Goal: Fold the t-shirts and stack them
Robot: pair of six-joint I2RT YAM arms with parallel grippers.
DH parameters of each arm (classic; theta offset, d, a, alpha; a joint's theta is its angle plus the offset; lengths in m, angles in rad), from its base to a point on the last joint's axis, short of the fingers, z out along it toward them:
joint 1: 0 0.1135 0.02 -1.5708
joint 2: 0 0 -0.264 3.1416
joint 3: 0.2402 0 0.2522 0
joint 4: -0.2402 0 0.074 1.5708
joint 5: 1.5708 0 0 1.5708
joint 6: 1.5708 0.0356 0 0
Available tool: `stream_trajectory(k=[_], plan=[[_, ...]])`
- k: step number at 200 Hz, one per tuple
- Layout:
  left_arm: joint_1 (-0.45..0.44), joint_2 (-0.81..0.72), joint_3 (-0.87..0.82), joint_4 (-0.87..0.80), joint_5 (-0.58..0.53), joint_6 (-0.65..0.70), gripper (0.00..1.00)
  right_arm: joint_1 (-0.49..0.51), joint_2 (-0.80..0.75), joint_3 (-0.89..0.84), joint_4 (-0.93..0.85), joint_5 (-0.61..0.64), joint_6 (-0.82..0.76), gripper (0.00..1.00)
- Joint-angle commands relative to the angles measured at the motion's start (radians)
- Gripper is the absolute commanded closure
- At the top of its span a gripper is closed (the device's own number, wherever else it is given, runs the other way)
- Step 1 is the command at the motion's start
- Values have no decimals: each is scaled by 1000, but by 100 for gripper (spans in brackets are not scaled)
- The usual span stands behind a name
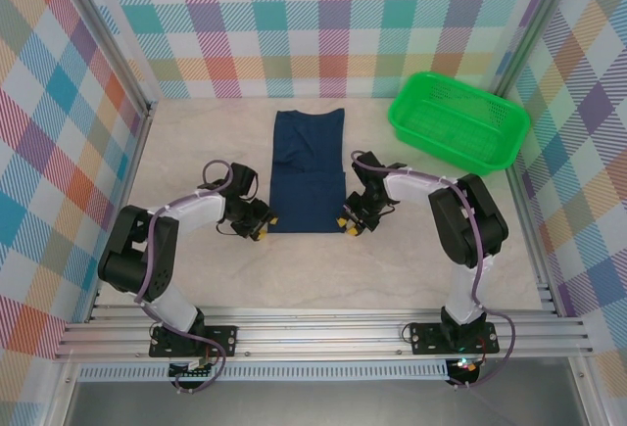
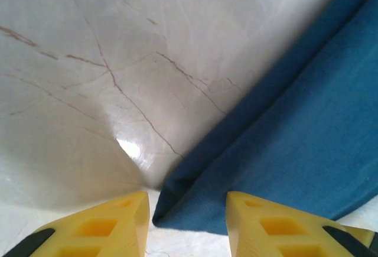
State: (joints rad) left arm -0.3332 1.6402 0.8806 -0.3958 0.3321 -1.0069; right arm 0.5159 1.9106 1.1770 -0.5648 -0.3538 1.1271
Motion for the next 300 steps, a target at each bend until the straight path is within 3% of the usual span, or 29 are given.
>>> stream_trajectory(k=[1, 27, 63, 100, 129, 159, 210, 233, 272, 300], plan=[[-14, 30, 25, 3, 12, -6, 63, 12, 45, 26, 46, 7, 8, 77], [-25, 58, 29, 13, 18, -7, 64, 14, 56, 38, 45, 2, 4, 80], [-32, 80, 50, 27, -4, -8, 80, 18, 62, 47, 47, -5, 8, 81], [-40, 86, 80, 26, -9, -4, 93, 44, 39, 63, 1, -9, 21, 65], [-41, 74, 87, 29, -19, 0, 100, 51, 32, 29, 23, -12, 48, 64], [-42, 76, 102, 13, -23, 17, 100, 51, 48, 51, -5, 21, 39, 68], [-41, 46, 111, -45, -41, 54, 100, 53, 44, 82, -75, 86, -27, 94], [-45, 25, 97, -105, -38, 93, 100, 57, 18, 74, -121, 103, -96, 100], [-89, -75, -8, -160, -14, 131, 100, 128, -50, 1, -163, 79, -198, 100], [-167, -233, -118, -229, -10, 129, 100, 217, -136, -85, -194, 71, -226, 100]])
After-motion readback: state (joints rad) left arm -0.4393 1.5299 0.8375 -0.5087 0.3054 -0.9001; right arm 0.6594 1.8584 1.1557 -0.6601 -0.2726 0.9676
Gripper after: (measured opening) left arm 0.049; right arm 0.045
